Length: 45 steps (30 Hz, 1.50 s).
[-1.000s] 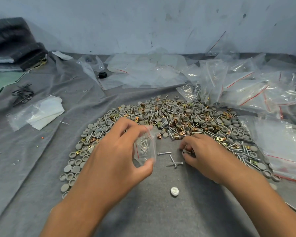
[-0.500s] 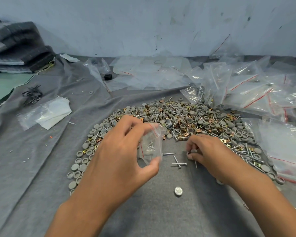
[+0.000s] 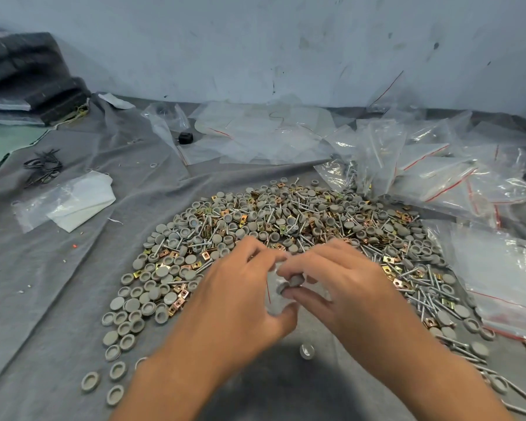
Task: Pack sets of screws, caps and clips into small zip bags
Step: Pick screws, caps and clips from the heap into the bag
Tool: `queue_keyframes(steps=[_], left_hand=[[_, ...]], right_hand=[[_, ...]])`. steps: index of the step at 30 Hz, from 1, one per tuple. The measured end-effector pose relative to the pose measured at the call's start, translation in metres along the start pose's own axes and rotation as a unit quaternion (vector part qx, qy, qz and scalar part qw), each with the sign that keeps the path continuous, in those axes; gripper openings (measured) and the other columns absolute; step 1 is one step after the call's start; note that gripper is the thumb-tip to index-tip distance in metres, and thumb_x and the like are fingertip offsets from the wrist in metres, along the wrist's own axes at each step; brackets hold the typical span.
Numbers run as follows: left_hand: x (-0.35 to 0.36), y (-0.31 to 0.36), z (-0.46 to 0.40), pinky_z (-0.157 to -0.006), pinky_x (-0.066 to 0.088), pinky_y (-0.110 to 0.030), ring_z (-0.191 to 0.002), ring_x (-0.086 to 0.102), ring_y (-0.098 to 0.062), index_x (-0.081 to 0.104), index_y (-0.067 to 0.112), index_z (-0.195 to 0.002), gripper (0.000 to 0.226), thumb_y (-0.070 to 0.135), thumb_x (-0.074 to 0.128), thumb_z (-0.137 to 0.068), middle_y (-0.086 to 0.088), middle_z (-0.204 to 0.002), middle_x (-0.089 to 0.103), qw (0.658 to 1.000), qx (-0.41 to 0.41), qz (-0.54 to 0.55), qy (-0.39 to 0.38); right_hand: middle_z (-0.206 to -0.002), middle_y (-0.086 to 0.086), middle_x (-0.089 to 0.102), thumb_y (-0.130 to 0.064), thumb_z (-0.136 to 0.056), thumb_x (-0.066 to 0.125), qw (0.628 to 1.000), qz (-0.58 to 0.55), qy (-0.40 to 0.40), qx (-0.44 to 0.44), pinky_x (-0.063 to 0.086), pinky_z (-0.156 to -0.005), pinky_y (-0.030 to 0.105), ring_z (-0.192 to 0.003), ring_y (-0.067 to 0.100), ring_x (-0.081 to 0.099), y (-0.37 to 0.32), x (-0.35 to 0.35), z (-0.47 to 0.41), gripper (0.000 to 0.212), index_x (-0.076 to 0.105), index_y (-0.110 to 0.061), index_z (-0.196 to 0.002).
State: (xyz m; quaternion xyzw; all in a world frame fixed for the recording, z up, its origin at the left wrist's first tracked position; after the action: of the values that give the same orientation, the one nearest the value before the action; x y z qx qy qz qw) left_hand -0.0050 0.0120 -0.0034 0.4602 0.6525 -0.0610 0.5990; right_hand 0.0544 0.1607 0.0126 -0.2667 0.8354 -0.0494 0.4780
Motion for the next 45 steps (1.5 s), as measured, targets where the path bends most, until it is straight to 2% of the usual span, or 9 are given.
queue_keyframes(steps=[4,8,13,19,24,29,35,41,45], left_hand=[[0.004,-0.003,0.003,-0.082,0.050,-0.032,-0.091,0.052,-0.005,0.056,0.044,-0.115,0.043,0.059,0.051,-0.075,0.020,-0.104,0.044,1.000,-0.009,0.011,-0.008],[0.005,-0.010,0.002,-0.083,0.047,-0.018,-0.092,0.050,0.006,0.054,0.045,-0.129,0.055,0.064,0.056,-0.076,0.026,-0.106,0.044,1.000,-0.019,0.014,-0.005],[0.006,-0.012,0.004,-0.082,0.048,-0.016,-0.091,0.048,0.008,0.049,0.047,-0.134,0.062,0.067,0.055,-0.076,0.030,-0.107,0.041,0.999,-0.024,0.017,-0.016],[0.002,-0.020,0.002,-0.084,0.046,-0.016,-0.090,0.048,0.005,0.050,0.046,-0.133,0.061,0.067,0.055,-0.076,0.027,-0.107,0.041,0.999,-0.034,0.015,-0.015],[0.004,-0.022,0.002,-0.088,0.052,-0.025,-0.092,0.051,0.001,0.046,0.048,-0.134,0.063,0.070,0.055,-0.076,0.027,-0.109,0.041,0.998,-0.054,0.019,-0.020],[0.007,-0.022,0.001,-0.089,0.054,-0.029,-0.095,0.051,-0.001,0.045,0.046,-0.137,0.063,0.067,0.062,-0.080,0.027,-0.109,0.041,0.997,-0.071,0.017,-0.016],[0.007,-0.020,0.002,-0.093,0.052,-0.032,-0.097,0.052,-0.003,0.045,0.045,-0.138,0.063,0.064,0.065,-0.081,0.025,-0.111,0.043,0.996,-0.085,0.016,-0.012],[0.007,-0.016,-0.001,-0.095,0.050,-0.035,-0.100,0.052,-0.004,0.053,0.041,-0.131,0.054,0.059,0.065,-0.081,0.023,-0.108,0.043,0.996,-0.080,0.027,-0.014],[0.007,-0.020,0.001,-0.091,0.051,-0.030,-0.093,0.050,0.000,0.049,0.044,-0.136,0.059,0.063,0.064,-0.081,0.025,-0.106,0.042,0.996,-0.083,0.022,-0.011]], right_hand=[[-0.095,-0.021,0.063,-0.017,-0.074,0.089,0.998,-0.058,-0.006,0.022,0.048,-0.074,0.011,-0.081,-0.009,0.057,0.001,0.006,0.002,0.039,0.069,-0.024,-0.107],[-0.086,-0.029,0.061,-0.020,-0.083,0.079,0.990,-0.113,0.038,0.071,0.040,-0.070,0.000,-0.079,-0.011,0.060,0.023,0.001,-0.005,0.021,0.068,-0.029,-0.098],[-0.112,-0.021,0.057,-0.028,-0.096,0.065,0.976,0.027,-0.070,0.204,0.044,-0.093,0.019,-0.102,-0.003,0.052,0.075,0.035,-0.012,0.025,0.065,-0.037,-0.120],[-0.126,-0.010,0.054,-0.035,-0.099,0.058,0.970,0.129,-0.147,0.144,0.036,-0.090,0.026,-0.116,0.011,0.041,0.081,0.067,-0.037,0.034,0.057,-0.033,-0.134],[-0.116,-0.007,0.059,-0.025,-0.100,0.059,0.957,0.169,-0.190,0.136,0.044,-0.089,0.027,-0.111,0.015,0.048,0.083,0.065,-0.043,0.021,0.057,-0.029,-0.121],[-0.083,-0.026,0.064,-0.029,-0.098,0.062,0.973,-0.042,-0.089,0.208,0.041,-0.064,0.005,-0.078,-0.009,0.059,0.064,0.026,-0.033,0.017,0.061,-0.043,-0.089],[-0.084,-0.017,0.067,-0.027,-0.095,0.065,0.975,-0.157,-0.044,0.154,0.039,-0.057,0.011,-0.067,0.005,0.058,0.027,-0.002,-0.013,0.013,0.066,-0.040,-0.091],[-0.080,-0.029,0.064,-0.027,-0.085,0.077,0.990,-0.105,-0.035,0.092,0.039,-0.066,0.002,-0.076,-0.005,0.061,0.003,0.010,-0.015,0.012,0.072,-0.034,-0.093],[-0.089,-0.029,0.065,-0.029,-0.086,0.075,0.983,-0.084,-0.005,0.165,0.040,-0.065,0.003,-0.081,-0.004,0.061,0.036,0.005,-0.011,0.021,0.062,-0.045,-0.090]])
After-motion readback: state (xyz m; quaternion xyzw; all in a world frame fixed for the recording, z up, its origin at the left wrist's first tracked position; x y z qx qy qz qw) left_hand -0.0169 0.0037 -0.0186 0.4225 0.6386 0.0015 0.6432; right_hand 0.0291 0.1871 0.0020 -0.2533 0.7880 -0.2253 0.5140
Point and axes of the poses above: each hand's wrist, its own z-axis away from the middle knuckle, its own x-axis out of the palm, y = z × x, the point moved 3 cm from there along -z, towards the middle knuckle
